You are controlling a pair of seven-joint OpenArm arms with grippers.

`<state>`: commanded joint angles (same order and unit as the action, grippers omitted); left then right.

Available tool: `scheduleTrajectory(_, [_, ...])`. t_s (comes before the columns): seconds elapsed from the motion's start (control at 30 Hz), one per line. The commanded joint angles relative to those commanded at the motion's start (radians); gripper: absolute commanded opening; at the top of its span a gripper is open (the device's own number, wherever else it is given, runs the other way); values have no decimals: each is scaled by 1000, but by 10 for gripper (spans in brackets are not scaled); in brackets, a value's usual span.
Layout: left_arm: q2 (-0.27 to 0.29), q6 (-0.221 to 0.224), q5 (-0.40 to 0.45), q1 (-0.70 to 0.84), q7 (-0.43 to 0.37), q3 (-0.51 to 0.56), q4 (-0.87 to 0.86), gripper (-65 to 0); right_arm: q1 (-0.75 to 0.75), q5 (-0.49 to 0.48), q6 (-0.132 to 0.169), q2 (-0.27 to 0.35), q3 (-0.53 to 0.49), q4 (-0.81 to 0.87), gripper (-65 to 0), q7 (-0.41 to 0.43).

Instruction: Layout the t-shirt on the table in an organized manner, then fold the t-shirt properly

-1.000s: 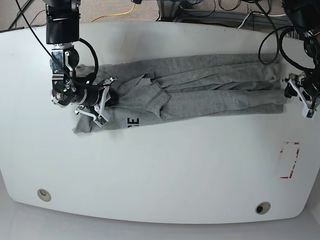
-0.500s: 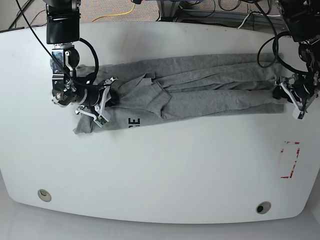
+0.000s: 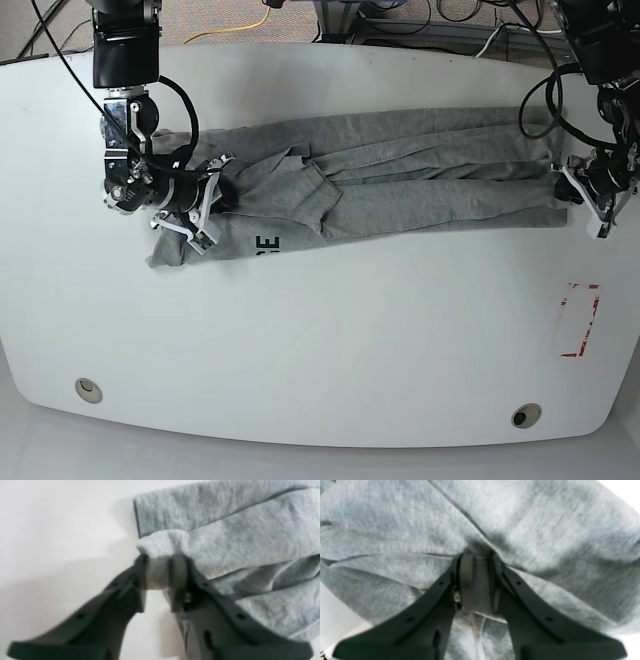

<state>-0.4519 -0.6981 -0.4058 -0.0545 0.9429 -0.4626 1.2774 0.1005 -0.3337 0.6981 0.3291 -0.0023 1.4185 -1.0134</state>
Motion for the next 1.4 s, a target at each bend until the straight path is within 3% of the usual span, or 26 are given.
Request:
scheduleTrajectory(0.37, [-5, 0, -2, 52, 6, 0, 72, -631, 0, 0, 0, 0, 0, 0, -553, 0])
scheduleTrajectory(0.87, [-5, 0, -6, 282, 71, -52, 400, -631, 0, 0, 0, 0, 0, 0, -553, 0])
scheduleTrajectory(1.2, [-6, 0, -6, 327, 72, -72, 428, -626, 0, 0, 0, 0, 0, 0, -553, 0])
scheduleTrajectory(1.3, [-6, 0, -3, 327, 74, -72, 428, -587, 0, 0, 0, 0, 0, 0, -553, 0])
scheduleTrajectory(1.4, [-6, 0, -6, 328, 109, -75, 428, -488, 0, 0, 0, 0, 0, 2, -553, 0])
